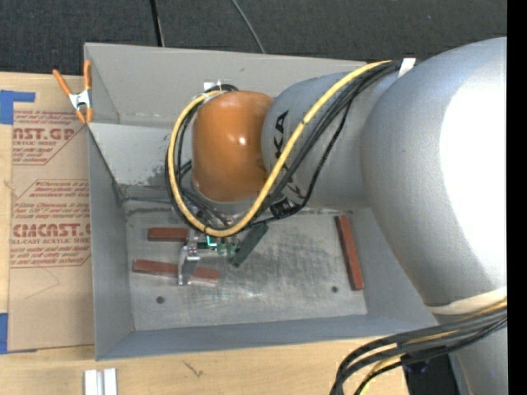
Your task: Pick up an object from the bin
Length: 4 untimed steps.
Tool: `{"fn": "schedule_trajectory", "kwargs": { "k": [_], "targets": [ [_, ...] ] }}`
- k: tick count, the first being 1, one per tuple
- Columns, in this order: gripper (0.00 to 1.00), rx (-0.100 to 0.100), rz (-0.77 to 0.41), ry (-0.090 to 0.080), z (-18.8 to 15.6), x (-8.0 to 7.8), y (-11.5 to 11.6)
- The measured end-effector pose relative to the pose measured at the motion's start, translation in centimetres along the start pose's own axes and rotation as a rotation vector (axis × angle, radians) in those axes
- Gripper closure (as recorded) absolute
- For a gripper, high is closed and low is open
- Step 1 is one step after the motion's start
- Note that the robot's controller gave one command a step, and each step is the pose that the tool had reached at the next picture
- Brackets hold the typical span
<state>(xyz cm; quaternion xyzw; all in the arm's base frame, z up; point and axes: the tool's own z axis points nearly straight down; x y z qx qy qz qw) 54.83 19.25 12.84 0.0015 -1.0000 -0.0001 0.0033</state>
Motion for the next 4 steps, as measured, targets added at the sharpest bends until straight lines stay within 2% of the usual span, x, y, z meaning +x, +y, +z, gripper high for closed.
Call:
{"fn": "schedule_trajectory", "kwargs": {
  "k": [1, 2, 3, 4],
  "targets": [
    [0.00, -0.001, 0.002, -0.007, -0.5, -0.2, -0.1],
    [1.00, -0.006, -0.003, -0.011, 5.3, -0.2, -1.7],
    [1.00, -0.006, -0.003, -0.011, 5.3, -0.2, -1.7],
    [1.00, -0.002, -0.015, -0.014, -9.7, -1.7, -2.0]
  ]
}}
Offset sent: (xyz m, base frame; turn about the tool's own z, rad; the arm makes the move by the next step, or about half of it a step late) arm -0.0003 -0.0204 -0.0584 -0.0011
